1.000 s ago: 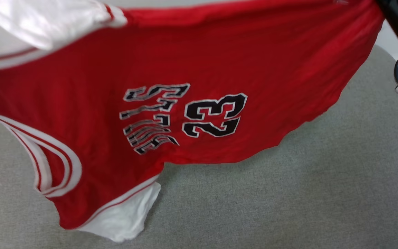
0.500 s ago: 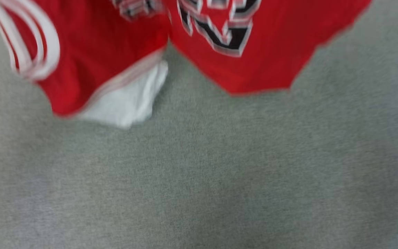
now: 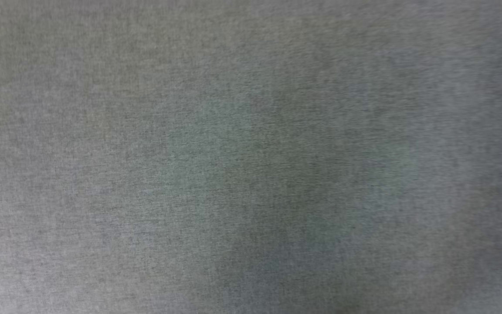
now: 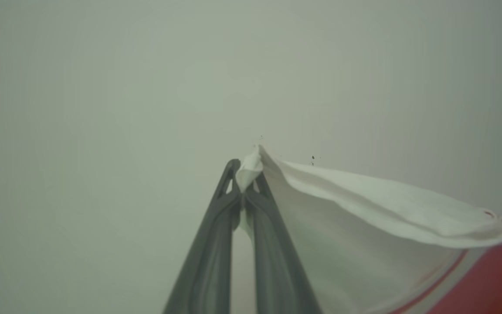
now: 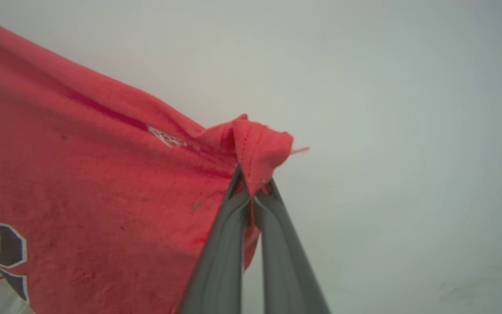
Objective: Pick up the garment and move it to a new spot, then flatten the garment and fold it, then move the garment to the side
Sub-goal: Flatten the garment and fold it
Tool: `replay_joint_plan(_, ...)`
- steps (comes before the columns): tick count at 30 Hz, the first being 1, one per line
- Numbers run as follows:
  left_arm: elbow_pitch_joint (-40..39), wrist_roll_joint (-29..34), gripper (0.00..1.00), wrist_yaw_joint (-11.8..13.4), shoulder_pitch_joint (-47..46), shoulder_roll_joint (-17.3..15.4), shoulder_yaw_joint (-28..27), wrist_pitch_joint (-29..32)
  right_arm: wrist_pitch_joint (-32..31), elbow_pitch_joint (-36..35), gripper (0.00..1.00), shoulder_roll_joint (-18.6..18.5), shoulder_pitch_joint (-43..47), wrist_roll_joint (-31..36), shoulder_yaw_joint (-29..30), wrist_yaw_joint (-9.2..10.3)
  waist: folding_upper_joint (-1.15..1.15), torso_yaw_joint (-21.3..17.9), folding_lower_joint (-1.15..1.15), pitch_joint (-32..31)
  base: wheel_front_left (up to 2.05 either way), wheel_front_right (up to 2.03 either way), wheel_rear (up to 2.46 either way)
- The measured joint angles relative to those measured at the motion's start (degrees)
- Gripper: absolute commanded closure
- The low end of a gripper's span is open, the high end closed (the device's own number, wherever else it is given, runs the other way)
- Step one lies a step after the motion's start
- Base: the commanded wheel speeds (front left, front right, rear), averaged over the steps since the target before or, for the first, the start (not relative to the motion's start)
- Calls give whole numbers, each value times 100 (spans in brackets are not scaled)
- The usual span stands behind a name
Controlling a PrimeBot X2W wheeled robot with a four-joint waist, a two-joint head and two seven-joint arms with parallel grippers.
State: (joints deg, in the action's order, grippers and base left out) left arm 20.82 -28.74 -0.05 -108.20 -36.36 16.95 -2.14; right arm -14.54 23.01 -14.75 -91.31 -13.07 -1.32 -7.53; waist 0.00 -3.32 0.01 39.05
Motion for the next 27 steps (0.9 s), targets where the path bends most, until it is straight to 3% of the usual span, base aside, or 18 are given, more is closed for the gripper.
replay_joint_plan(5, 747, 62, 100, -53, -52, 305, 126, -488, 668, 835, 100, 234, -186, 296, 34, 0, 0, 161, 0, 240, 0, 0, 0)
replay_joint_plan(9, 1003, -21, 100, -156, 547, 478, 254, -820, 1056, 1408, 100, 376, 4, 409, -21, 1, 0, 241, 0, 243, 0, 0, 0)
replay_joint_plan(19, 891, -376, 100, -237, 3360, 1007, 474, -1226, 1779, 2284, 100, 487, 1460, 79, -522, 2, 0, 368, -1, -279, 0, 0, 0)
replay_joint_plan(27, 0, -565, 100, -7, 5898, 1034, 431, -1276, 2012, 2431, 100, 353, 2993, -689, -1351, 1, 0, 458, -2, -1101, 0, 0, 0)
